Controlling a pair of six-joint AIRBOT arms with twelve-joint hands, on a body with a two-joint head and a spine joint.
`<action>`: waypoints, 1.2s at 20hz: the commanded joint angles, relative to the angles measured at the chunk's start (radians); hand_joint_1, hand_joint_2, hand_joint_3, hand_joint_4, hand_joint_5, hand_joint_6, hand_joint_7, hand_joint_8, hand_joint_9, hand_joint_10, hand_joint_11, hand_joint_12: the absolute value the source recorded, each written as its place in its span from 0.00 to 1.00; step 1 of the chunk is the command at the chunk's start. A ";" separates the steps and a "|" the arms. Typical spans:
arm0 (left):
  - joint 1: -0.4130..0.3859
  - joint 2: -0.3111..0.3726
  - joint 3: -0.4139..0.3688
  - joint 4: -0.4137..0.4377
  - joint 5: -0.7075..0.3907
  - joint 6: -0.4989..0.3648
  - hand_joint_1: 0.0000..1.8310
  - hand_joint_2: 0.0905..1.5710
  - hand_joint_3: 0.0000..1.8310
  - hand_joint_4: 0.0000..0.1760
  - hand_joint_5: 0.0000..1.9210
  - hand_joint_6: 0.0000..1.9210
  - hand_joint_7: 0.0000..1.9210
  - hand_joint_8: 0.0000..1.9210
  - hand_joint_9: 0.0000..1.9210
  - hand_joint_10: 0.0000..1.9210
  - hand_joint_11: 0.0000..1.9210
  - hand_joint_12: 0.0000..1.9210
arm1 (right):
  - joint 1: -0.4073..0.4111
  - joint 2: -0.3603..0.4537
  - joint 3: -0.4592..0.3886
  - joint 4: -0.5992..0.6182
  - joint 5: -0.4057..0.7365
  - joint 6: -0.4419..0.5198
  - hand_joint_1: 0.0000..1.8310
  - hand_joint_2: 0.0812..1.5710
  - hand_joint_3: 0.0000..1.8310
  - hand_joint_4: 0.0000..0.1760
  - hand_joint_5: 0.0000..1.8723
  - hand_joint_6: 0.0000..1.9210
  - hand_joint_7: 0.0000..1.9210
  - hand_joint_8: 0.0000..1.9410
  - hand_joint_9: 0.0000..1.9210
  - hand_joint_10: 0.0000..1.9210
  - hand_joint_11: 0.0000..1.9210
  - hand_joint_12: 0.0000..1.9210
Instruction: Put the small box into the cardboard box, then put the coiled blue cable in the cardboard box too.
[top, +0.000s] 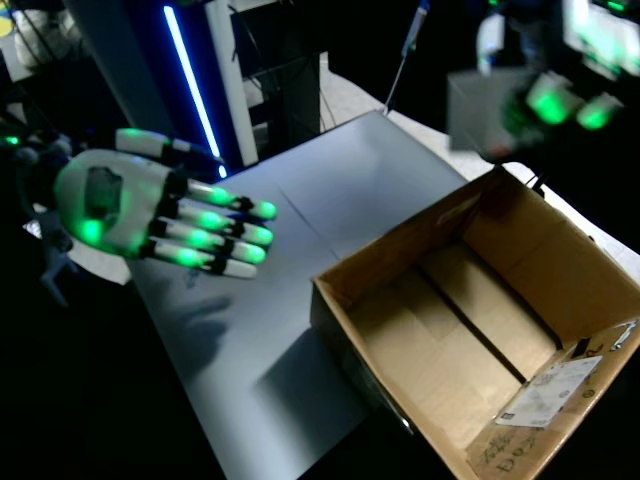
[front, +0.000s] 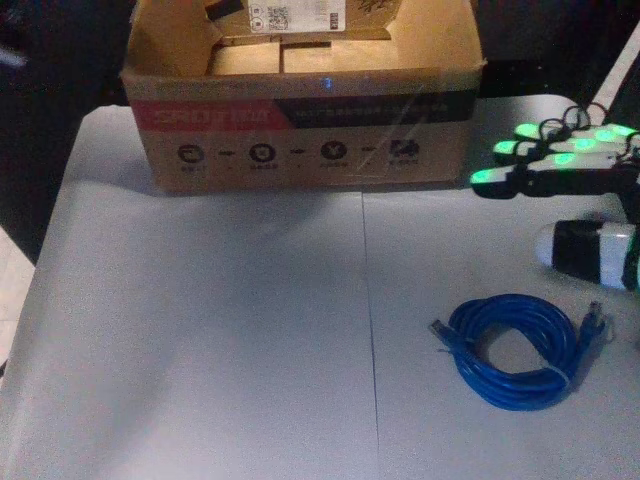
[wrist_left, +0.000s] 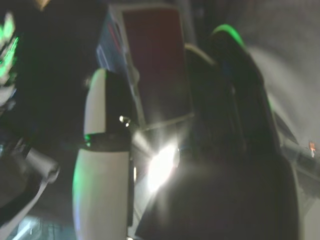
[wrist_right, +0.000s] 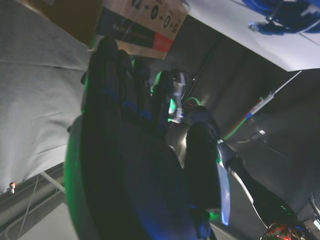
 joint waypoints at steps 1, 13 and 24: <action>-0.014 -0.029 0.028 -0.007 -0.013 0.000 0.66 0.71 0.00 0.14 0.49 0.56 0.48 0.55 0.53 0.12 0.31 0.65 | 0.013 -0.007 0.008 0.013 0.117 0.007 0.00 0.90 0.00 0.67 0.18 0.00 0.13 0.00 0.05 0.00 0.00 0.06; -0.031 -0.174 0.175 -0.023 0.135 0.001 0.39 0.52 0.00 0.68 0.17 0.00 0.20 0.00 0.26 0.00 0.12 0.53 | 0.015 -0.027 0.025 0.013 0.118 0.023 0.03 0.90 0.00 0.50 0.20 0.00 0.15 0.00 0.08 0.00 0.00 0.08; 0.123 0.133 -0.122 -0.048 -0.127 0.114 0.28 0.52 0.00 0.98 0.12 0.00 0.15 0.00 0.14 0.00 0.00 0.44 | 0.015 -0.014 0.026 0.016 0.118 0.058 0.02 0.88 0.00 0.77 0.17 0.00 0.12 0.00 0.08 0.00 0.00 0.14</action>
